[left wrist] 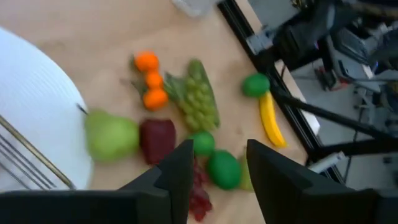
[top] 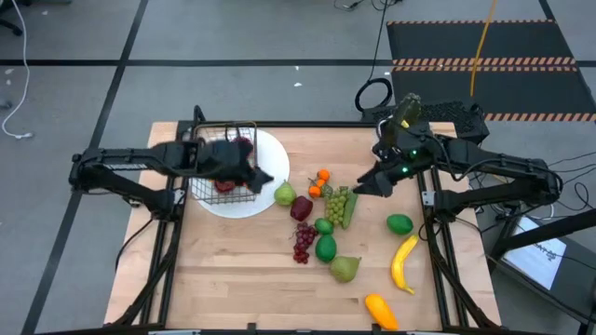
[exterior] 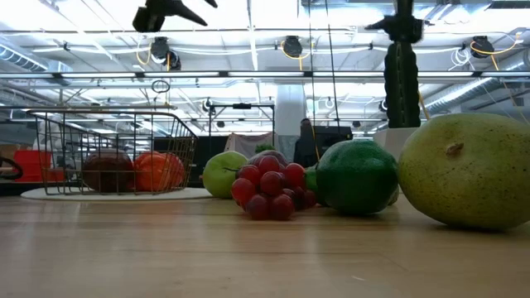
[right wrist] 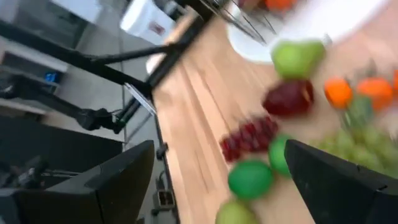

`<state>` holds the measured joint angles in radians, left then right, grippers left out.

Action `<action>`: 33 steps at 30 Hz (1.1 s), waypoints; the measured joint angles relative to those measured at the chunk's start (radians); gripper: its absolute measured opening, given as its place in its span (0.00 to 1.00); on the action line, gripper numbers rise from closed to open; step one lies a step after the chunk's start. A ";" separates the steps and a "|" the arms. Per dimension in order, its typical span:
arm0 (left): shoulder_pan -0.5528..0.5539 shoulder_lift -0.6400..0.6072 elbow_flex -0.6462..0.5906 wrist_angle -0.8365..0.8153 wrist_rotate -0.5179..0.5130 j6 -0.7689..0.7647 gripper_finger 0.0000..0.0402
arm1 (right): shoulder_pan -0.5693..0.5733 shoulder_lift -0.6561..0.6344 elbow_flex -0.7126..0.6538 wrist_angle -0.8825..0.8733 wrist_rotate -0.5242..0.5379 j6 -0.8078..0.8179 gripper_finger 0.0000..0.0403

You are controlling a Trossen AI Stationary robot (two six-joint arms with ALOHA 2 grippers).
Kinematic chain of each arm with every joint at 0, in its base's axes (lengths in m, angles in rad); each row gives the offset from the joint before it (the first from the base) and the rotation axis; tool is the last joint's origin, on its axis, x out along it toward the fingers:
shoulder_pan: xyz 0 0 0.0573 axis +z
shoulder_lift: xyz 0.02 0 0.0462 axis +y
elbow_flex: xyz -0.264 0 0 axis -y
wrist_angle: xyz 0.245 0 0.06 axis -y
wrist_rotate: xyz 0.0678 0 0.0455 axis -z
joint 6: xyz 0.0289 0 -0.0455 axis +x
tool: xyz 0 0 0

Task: Build produce basket
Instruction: Put the yellow mango into the wire basket

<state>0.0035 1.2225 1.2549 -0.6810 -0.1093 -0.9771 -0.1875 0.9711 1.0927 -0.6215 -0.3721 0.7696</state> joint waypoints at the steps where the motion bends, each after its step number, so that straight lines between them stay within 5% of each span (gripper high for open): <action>1: -0.033 0.012 0.000 0.006 -0.011 -0.029 0.36 | 0.003 -0.002 0.000 -0.044 0.000 0.025 0.87; 10: -0.261 0.158 0.001 0.330 -0.211 -0.172 0.34 | 0.076 -0.003 -0.001 -0.273 0.019 -0.093 0.87; 17: -0.324 0.271 0.001 0.428 -0.224 -0.237 0.34 | 0.148 -0.003 -0.001 -0.289 0.107 -0.053 0.87; 27: -0.333 0.315 0.001 0.431 -0.159 -0.146 0.34 | 0.328 -0.003 -0.001 -0.225 0.122 0.303 0.87; 33: -0.324 0.315 0.001 0.431 -0.070 -0.029 0.34 | 0.509 0.010 -0.001 -0.041 0.296 0.601 0.87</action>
<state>-0.3202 1.5372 1.2556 -0.2504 -0.1793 -1.0056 0.3213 0.9815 1.0920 -0.6623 -0.0762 1.3710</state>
